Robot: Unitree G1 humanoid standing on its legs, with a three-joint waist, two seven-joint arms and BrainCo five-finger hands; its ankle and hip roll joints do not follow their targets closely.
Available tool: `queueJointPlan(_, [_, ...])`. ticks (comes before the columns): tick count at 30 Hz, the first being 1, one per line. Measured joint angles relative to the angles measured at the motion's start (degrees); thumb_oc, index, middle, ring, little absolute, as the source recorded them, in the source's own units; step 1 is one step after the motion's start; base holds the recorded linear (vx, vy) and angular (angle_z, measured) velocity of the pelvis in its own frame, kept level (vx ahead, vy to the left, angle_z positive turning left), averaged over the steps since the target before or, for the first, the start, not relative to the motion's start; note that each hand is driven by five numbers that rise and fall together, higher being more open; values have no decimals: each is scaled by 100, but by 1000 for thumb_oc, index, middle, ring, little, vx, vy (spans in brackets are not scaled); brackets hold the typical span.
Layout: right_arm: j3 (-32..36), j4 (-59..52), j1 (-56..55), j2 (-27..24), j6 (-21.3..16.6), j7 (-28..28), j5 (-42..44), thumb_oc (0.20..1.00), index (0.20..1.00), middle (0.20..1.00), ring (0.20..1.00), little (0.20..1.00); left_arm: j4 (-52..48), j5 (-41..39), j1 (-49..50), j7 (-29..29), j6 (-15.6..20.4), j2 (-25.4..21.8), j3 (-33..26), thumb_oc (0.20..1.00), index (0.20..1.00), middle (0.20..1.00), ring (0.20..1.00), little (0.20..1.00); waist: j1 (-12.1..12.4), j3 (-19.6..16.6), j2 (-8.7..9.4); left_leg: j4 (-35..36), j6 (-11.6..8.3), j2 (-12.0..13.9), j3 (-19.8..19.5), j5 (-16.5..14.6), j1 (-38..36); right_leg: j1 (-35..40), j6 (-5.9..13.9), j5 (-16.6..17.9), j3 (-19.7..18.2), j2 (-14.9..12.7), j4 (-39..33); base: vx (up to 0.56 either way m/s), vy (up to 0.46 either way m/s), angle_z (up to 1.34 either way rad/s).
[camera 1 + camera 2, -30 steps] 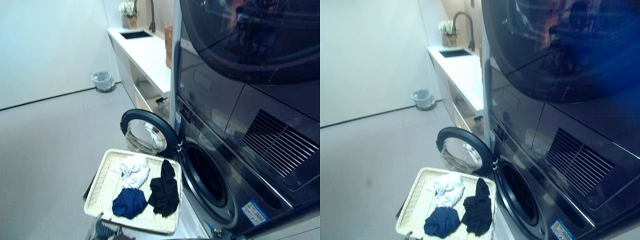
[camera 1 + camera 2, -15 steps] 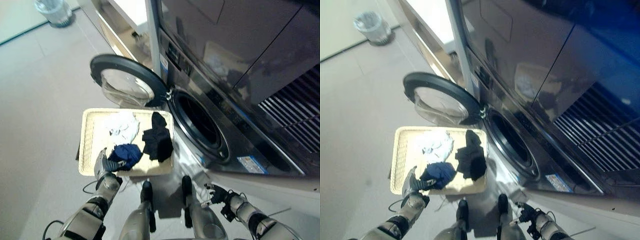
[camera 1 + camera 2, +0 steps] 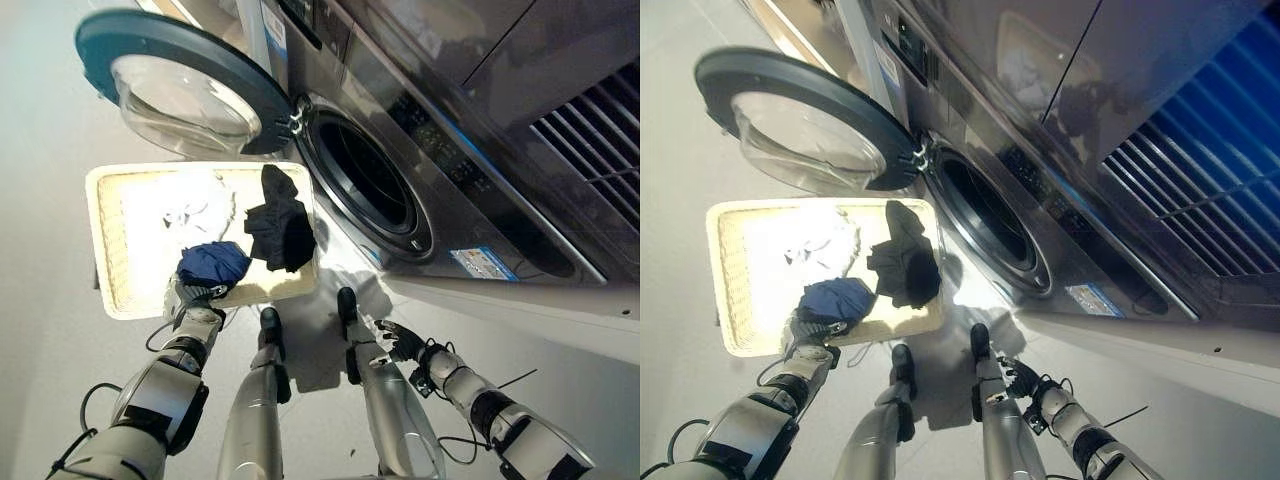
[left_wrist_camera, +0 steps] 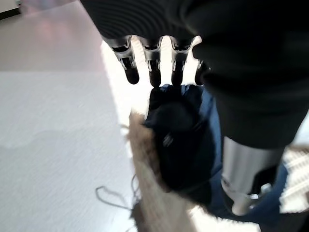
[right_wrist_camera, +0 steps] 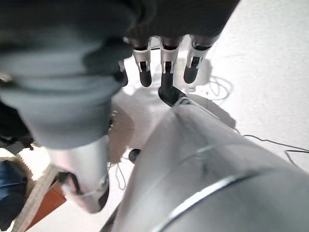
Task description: Put the clothes into the washing machine.
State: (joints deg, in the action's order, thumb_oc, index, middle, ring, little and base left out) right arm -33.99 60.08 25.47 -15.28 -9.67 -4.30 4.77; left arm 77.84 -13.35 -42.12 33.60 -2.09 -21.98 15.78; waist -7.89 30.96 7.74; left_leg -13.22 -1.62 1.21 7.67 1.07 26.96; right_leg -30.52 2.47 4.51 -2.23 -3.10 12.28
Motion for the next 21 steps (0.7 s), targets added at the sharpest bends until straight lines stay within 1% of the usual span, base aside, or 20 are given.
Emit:
queueJointPlan(1, [-46,-153,-5,-16,4,45,152,1000,1000,1000,1000,1000,14,-62,-66,34,-8,-58,0,1000,1000,1000,1000,1000,-57,-27,40,-149,11,11,-8,-81,199,-172,2,-22,20,-1,90,-38,-53,2])
queueJointPlan(4, [-43,-282,31,-17,4,100,277,1000,1000,1000,1000,1000,12,-123,-168,48,-25,-140,0,1000,1000,1000,1000,1000,-80,-29,43,-250,25,6,-17,-90,408,-346,14,-5,20,-4,133,-24,-29,1])
queueJointPlan(6, [-85,-532,87,-34,5,229,551,1000,1000,1000,1000,1000,71,-223,-509,95,-137,-335,27,1000,1000,1000,1000,1000,-131,-34,52,-675,58,33,-55,-188,980,-845,-10,-22,15,8,405,0,0,0])
queueJointPlan(7, [-85,-532,87,-34,5,229,551,1000,1000,1000,1000,1000,71,-223,-509,95,-137,-335,27,1000,1000,1000,1000,1000,-131,-34,52,-675,58,33,-55,-188,980,-845,-10,-22,15,8,405,0,0,0])
queueJointPlan(8, [-105,-550,78,-44,14,259,651,1000,1000,1000,1000,1000,142,-347,-571,100,-201,-358,20,1000,1000,1000,1000,1000,-224,-34,52,-860,59,39,-65,-275,1061,-918,6,-65,15,6,550,-6,-48,-2])
queueJointPlan(10, [-128,-664,59,-89,15,309,715,1000,1000,1000,1000,1000,214,-377,-622,101,-227,-386,26,1000,1000,1000,1000,1000,-241,-45,62,-1039,50,42,-78,-364,1180,-1042,16,-154,8,3,739,-27,-55,-3])
queueJointPlan(11, [-148,-943,35,-218,4,417,896,1000,1000,1000,1000,1000,236,-376,-874,103,-240,-535,50,1000,1000,1000,1000,1000,-257,-70,108,-1425,58,44,-165,-532,1635,-1542,45,-368,-19,-1,1193,-42,-43,0])
queueJointPlan(12, [-141,-982,58,-233,4,451,932,1000,1000,1000,1000,1000,235,-377,-955,102,-236,-586,60,1000,1000,1000,1000,1000,-257,-74,113,-1484,59,35,-169,-541,1762,-1670,46,-377,-20,1,1251,-14,-48,-2])
queueJointPlan(13, [-108,-995,108,-257,7,515,1026,1000,1000,1000,1000,1000,237,-377,-1101,162,-194,-673,148,1000,1000,1000,1000,1000,-300,-75,116,-1616,74,55,-180,-525,2058,-1938,36,-319,-26,22,1314,-21,-42,0])
queueJointPlan(14, [-114,-996,112,-270,7,558,1076,1000,1000,1000,1000,1000,258,-379,-1100,204,-101,-735,152,931,931,931,931,931,-327,-74,115,-1696,60,53,-198,-536,2143,-2028,7,-294,-41,38,1389,-11,-46,-6])
queueJointPlan(15, [-126,-1000,113,-270,7,572,1107,1000,1000,1000,1000,1000,266,-386,-1088,205,-82,-770,153,545,545,545,545,545,-354,-75,115,-1722,54,56,-216,-548,2158,-2034,8,-294,-45,43,1392,-35,-41,-5])
queueJointPlan(16, [-137,-1041,90,-294,6,575,1136,1000,1000,1000,1000,1000,273,-479,-1101,183,-31,-792,143,420,420,420,420,420,-386,-76,117,-1718,52,53,-244,-555,2164,-2031,33,-309,-43,57,1361,-41,-53,-3])
queueJointPlan(17, [-155,-1048,88,-314,5,574,1153,1000,1000,1000,1000,1000,265,-562,-1107,179,26,-795,143,241,241,241,241,241,-382,-76,117,-1717,52,49,-282,-558,2173,-2034,14,-319,-44,57,1352,-45,-80,-3])
queueJointPlan(18, [-172,-1043,71,-346,-4,574,1165,1000,1000,1000,1000,1000,266,-632,-1090,179,191,-830,137,200,200,200,200,200,-375,-76,118,-1702,65,12,-349,-555,2199,-2050,-3,-301,-44,66,1326,-40,-91,-2])
queueJointPlan(19, [-173,-1043,65,-355,-4,573,1165,1000,1000,1000,1000,1000,266,-643,-1079,179,235,-854,137,200,200,200,200,200,-374,-77,119,-1701,65,0,-374,-555,2210,-2059,-3,-299,-44,68,1327,-40,-98,0])
queueJointPlan(21, [-177,-1045,26,-367,-35,565,1165,1000,1000,1000,1000,1000,164,-862,-1046,165,567,-921,94,200,200,200,200,200,-369,-79,122,-1587,35,-42,-488,-518,2251,-2080,5,-266,-43,87,1228,-38,-93,5])
